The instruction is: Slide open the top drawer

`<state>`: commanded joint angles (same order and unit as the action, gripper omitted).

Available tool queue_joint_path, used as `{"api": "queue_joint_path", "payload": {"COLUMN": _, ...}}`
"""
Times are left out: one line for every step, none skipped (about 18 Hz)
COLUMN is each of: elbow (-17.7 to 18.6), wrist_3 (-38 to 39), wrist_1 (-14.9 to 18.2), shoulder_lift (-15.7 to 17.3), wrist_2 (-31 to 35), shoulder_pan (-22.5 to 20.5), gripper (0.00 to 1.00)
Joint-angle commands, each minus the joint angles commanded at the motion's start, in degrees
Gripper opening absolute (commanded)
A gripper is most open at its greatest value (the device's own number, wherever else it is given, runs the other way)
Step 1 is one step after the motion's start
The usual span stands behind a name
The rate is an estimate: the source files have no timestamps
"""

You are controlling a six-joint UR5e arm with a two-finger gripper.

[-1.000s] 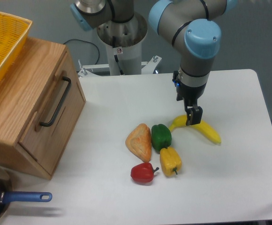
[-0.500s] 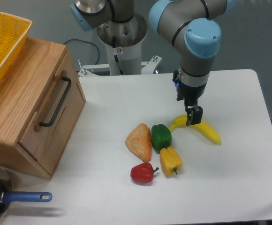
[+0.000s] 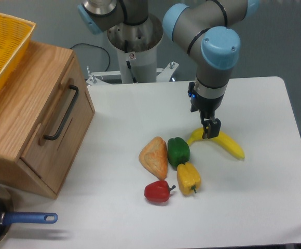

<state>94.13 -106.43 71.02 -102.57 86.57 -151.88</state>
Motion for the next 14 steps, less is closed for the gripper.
{"api": "queue_joint_path", "payload": {"elbow": 0.09, "wrist_3": -0.09, "wrist_1": -0.09, "shoulder_lift": 0.0, "wrist_2": 0.0, "shoulder_pan": 0.0, "gripper": 1.0}}
{"api": "queue_joint_path", "payload": {"elbow": 0.35, "wrist_3": -0.18, "wrist_1": -0.09, "shoulder_lift": 0.09, "wrist_2": -0.17, "shoulder_pan": 0.09, "gripper": 1.0}}
{"api": "queue_joint_path", "payload": {"elbow": 0.44, "wrist_3": -0.09, "wrist_1": -0.17, "shoulder_lift": 0.0, "wrist_2": -0.18, "shoulder_pan": 0.44, "gripper": 1.0}}
{"api": "queue_joint_path", "payload": {"elbow": 0.44, "wrist_3": 0.09, "wrist_1": -0.44, "shoulder_lift": 0.0, "wrist_2": -0.26, "shoulder_pan": 0.53, "gripper": 1.0}}
{"api": "queue_joint_path", "payload": {"elbow": 0.44, "wrist_3": 0.7, "wrist_1": -0.7, "shoulder_lift": -0.09, "wrist_2": -0.35, "shoulder_pan": 0.61, "gripper": 1.0}}
{"api": "queue_joint_path", "payload": {"elbow": 0.35, "wrist_3": 2.36, "wrist_1": -0.79, "shoulder_lift": -0.09, "wrist_2": -0.35, "shoulder_pan": 0.62, "gripper": 1.0}}
{"api": "queue_joint_path", "payload": {"elbow": 0.26, "wrist_3": 5.24, "wrist_1": -0.88, "shoulder_lift": 0.0, "wrist_2": -0.27, "shoulder_pan": 0.88, "gripper": 1.0}}
{"api": "queue_joint_path", "payload": {"elbow": -0.26, "wrist_3": 8.32, "wrist_1": -0.88, "shoulder_lift": -0.09, "wrist_2": -0.09, "shoulder_pan": 1.49, "gripper": 1.0}}
{"api": "queue_joint_path", "payload": {"elbow": -0.26, "wrist_3": 10.78, "wrist_1": -0.97, "shoulder_lift": -0.09, "wrist_2": 0.0, "shoulder_pan": 2.19, "gripper": 1.0}}
{"api": "queue_joint_path", "payload": {"elbow": -0.26, "wrist_3": 12.38, "wrist_1": -0.97, "shoulder_lift": -0.17, "wrist_2": 0.17, "shoulder_pan": 2.63, "gripper": 1.0}}
{"api": "queue_joint_path", "payload": {"elbow": -0.35, "wrist_3": 13.78, "wrist_1": -0.97, "shoulder_lift": -0.18, "wrist_2": 0.17, "shoulder_pan": 3.07, "gripper": 1.0}}
{"api": "queue_joint_path", "payload": {"elbow": -0.61, "wrist_3": 15.1, "wrist_1": -0.97, "shoulder_lift": -0.26, "wrist_2": 0.17, "shoulder_pan": 3.25, "gripper": 1.0}}
{"api": "queue_joint_path", "payload": {"elbow": -0.79, "wrist_3": 16.42, "wrist_1": -0.88, "shoulder_lift": -0.35, "wrist_2": 0.0, "shoulder_pan": 3.51, "gripper": 1.0}}
{"api": "queue_joint_path", "payload": {"elbow": -0.79, "wrist_3": 16.87, "wrist_1": -0.88, "shoulder_lift": -0.53, "wrist_2": -0.09, "shoulder_pan": 4.04, "gripper": 1.0}}
